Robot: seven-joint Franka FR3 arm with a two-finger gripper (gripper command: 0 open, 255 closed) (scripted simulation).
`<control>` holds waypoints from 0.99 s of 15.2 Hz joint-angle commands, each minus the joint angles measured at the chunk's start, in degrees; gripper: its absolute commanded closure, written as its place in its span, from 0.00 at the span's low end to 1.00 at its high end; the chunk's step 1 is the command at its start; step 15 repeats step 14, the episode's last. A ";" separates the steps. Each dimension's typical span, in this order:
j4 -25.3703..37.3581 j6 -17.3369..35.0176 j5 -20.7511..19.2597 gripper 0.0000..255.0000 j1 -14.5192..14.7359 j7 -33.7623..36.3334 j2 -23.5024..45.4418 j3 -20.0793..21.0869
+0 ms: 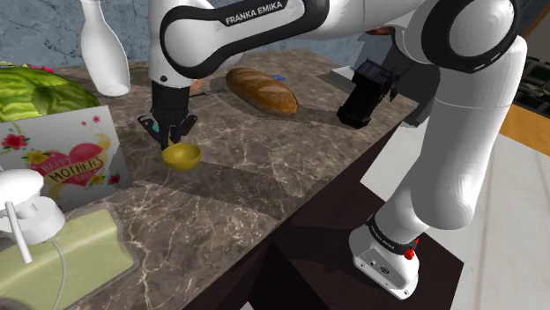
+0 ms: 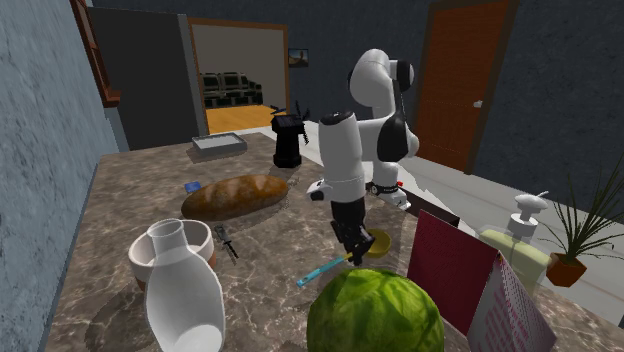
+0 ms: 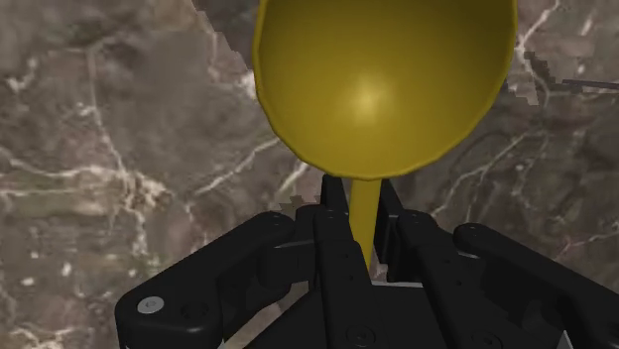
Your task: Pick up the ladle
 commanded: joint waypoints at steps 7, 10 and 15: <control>3.36 -5.35 0.65 1.00 -0.27 0.31 -2.14 0.34; 4.86 -7.43 0.82 1.00 -0.33 0.48 -2.77 0.44; 6.01 -8.93 0.92 1.00 -0.36 0.61 -3.15 0.50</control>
